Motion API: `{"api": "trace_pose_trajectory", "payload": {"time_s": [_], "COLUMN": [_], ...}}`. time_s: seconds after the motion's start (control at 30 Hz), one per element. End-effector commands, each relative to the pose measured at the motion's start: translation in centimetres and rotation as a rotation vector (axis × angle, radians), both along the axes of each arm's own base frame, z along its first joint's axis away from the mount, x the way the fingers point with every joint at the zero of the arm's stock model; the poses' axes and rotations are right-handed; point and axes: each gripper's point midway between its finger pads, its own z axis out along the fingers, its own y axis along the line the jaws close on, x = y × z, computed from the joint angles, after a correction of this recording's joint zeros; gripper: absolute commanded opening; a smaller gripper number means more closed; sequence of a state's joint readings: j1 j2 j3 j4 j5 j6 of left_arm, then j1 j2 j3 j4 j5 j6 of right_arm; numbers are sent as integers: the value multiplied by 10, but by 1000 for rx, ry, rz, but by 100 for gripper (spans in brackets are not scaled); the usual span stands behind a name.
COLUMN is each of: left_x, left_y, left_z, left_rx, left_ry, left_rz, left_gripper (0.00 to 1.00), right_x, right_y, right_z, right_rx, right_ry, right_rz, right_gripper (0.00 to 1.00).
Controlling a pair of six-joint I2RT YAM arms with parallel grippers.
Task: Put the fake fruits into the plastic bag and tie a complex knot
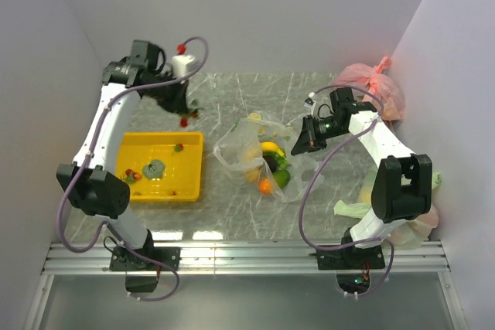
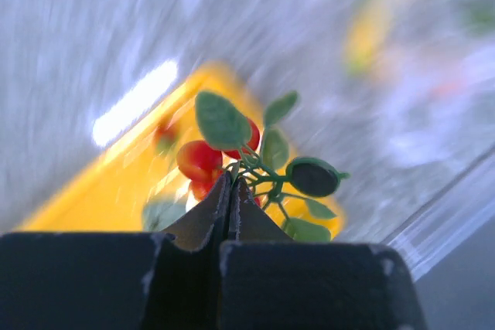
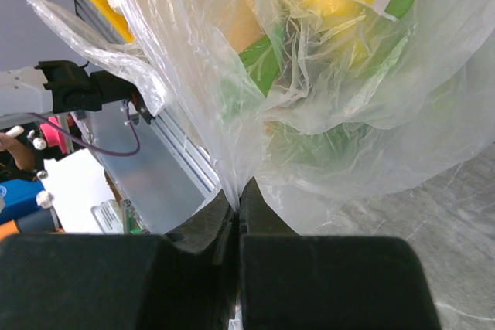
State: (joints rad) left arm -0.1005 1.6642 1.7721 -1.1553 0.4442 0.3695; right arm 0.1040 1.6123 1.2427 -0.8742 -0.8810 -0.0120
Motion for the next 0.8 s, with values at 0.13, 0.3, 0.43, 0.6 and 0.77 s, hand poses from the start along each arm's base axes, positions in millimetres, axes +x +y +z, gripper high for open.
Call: {"api": "trace_pose_trajectory", "payload": {"time_s": [0.13,0.3,0.43,0.6,0.77], "left_x": [-48,-50,-44,-26,-13], "left_y": [-163,-225,-260,-285,-288], "left_z": [95,72,40,5,11], "left_rx": [-253,-265,-256,-240,-232], "left_ry": [-113,-94,-84,-72,-93], "left_rz": [-347,-443,-473,-431,-394], "left_gripper": [0,0,0,14,70], "right_x": [11,9,7,2,4], "right_y": [4,6,6,6,6], "right_z": [19,24,29,28,26], "right_rx": [42,64,64,67,65], "right_ry": [-62,-53,-68,-56,-58], "right_rz": [-19,-23,-24,-21,-33], "right_gripper": [0,0,0,0,0]}}
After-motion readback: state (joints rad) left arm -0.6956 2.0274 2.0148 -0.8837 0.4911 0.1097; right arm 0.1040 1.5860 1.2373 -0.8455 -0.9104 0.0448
